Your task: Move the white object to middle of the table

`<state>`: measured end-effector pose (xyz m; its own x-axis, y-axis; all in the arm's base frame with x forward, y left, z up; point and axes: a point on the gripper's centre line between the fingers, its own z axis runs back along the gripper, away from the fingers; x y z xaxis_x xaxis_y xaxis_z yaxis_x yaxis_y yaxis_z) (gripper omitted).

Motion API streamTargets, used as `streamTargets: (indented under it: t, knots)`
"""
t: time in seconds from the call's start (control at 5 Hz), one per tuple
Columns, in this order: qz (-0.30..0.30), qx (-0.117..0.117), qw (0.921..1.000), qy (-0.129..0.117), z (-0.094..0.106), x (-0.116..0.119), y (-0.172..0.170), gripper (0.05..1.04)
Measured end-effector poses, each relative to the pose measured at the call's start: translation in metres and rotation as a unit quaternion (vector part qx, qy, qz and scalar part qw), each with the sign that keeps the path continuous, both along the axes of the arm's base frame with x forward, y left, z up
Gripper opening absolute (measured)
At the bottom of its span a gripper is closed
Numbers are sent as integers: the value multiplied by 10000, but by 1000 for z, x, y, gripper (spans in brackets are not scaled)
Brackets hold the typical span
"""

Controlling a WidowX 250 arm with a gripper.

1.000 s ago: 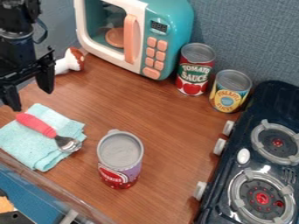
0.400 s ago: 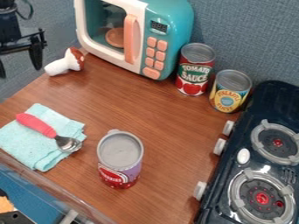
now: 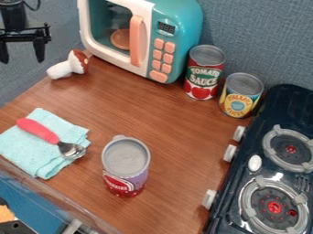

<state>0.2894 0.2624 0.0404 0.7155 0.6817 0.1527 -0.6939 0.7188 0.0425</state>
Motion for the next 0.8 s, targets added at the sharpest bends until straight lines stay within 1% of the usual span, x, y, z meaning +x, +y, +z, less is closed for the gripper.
streamTargets:
  t: [0.2, 0.4, 0.6, 0.8]
  knots:
    - [-1283, 174, 9916, 84, -10, 27, -4, 1000]
    - [-2470, 165, 9689, 11, -18, 43, -11, 1000]
    - [-3374, 206, 9410, -163, -18, 53, -18, 1000]
    - [-3726, 100, 9276, -251, -29, 62, -25, 1000]
